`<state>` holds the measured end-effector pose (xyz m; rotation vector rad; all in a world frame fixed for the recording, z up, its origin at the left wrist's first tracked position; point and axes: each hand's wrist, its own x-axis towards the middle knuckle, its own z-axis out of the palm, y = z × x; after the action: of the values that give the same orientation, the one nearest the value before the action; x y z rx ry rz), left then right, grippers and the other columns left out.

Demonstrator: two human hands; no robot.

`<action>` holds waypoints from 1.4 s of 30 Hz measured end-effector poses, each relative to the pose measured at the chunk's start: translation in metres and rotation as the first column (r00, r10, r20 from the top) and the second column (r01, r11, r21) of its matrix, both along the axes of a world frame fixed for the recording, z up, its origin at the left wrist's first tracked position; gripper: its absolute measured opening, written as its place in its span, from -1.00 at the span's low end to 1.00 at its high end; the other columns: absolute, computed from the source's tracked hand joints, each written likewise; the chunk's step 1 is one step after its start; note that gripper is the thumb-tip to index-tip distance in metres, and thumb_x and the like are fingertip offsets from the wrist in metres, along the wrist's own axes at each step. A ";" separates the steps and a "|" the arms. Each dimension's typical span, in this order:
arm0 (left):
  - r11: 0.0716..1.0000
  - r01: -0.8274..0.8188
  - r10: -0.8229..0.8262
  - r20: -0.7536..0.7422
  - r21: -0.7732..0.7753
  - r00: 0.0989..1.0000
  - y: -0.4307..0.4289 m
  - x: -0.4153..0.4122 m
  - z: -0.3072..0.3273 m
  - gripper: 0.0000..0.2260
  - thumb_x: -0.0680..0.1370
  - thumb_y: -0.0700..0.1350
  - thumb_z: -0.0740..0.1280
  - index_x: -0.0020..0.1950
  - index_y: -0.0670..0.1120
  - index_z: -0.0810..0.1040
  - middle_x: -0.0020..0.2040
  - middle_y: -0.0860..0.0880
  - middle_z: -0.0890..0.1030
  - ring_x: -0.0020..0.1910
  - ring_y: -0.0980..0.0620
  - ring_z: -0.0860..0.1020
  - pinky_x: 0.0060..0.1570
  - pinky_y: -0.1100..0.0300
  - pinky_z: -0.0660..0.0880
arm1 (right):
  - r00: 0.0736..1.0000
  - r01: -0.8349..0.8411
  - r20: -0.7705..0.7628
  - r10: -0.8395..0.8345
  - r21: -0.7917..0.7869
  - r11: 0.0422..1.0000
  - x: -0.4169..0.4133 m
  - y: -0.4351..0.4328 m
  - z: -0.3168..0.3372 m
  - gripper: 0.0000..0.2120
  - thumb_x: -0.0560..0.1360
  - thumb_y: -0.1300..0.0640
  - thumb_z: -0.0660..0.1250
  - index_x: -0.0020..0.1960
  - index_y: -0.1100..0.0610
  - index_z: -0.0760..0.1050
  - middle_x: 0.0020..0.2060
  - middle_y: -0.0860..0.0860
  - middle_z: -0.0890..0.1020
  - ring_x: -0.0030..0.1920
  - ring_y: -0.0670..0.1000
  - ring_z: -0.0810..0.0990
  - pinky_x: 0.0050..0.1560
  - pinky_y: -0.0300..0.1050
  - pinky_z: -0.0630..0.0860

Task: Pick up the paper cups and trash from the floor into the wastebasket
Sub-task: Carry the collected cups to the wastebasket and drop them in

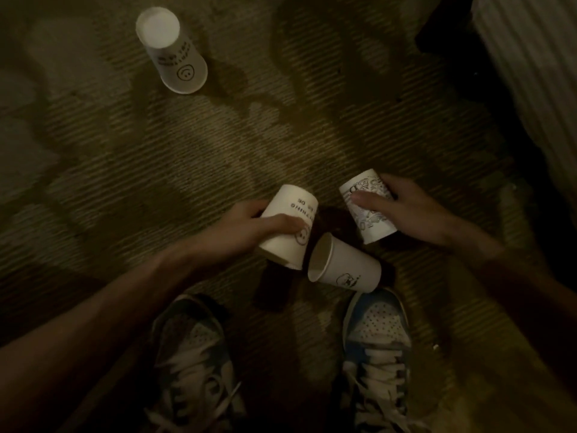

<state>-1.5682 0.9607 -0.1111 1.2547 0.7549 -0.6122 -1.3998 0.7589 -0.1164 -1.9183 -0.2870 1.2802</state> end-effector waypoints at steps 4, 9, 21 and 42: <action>0.973 -0.044 0.039 -0.029 -0.224 0.999 -0.021 -0.038 0.002 -0.63 0.27 -0.01 0.47 0.05 -0.05 0.63 -0.10 -0.07 0.73 -0.16 0.03 0.70 -0.26 0.24 0.59 | 0.983 -0.070 -0.171 0.066 -0.016 0.997 0.001 -0.011 0.006 -0.43 0.18 -0.24 0.41 0.11 0.01 0.58 -0.12 -0.05 0.73 -0.11 -0.06 0.71 -0.29 -0.28 0.57; 0.880 0.112 -0.128 -0.002 -0.462 0.992 -0.044 -0.064 0.003 -0.53 0.24 0.00 0.48 0.15 0.03 0.61 -0.02 -0.01 0.72 -0.04 0.07 0.69 -0.13 0.24 0.58 | 0.942 -0.126 -0.322 0.093 -0.082 0.989 -0.006 -0.019 0.002 -0.47 0.18 -0.24 0.42 0.05 0.02 0.60 -0.11 -0.02 0.74 -0.12 -0.04 0.72 -0.26 -0.22 0.59; 0.956 -0.110 0.151 0.136 -0.274 0.979 -0.032 -0.028 0.002 -0.42 0.23 0.03 0.46 0.24 0.03 0.50 0.00 -0.03 0.72 -0.05 0.00 0.69 -0.18 0.19 0.60 | 0.846 0.259 -0.477 -0.239 -0.025 0.966 -0.002 -0.013 -0.001 -0.52 0.29 -0.14 0.40 0.10 0.12 0.61 -0.02 0.08 0.73 -0.07 0.02 0.72 -0.24 -0.15 0.63; 0.911 -0.400 0.408 0.078 -0.097 0.910 0.040 0.037 0.036 -0.55 0.36 0.04 0.40 0.24 0.01 0.47 0.02 -0.03 0.72 -0.02 -0.01 0.70 -0.16 0.14 0.64 | 0.900 0.263 -0.384 -0.207 0.101 0.960 0.017 0.068 0.051 -0.57 0.33 -0.15 0.35 0.14 0.01 0.56 0.08 0.02 0.70 0.11 0.03 0.68 0.08 0.03 0.62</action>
<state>-1.5315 1.0004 -0.0754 1.0067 0.8703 -0.2364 -1.3825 0.8269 -0.0657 -1.4945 0.0435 1.3804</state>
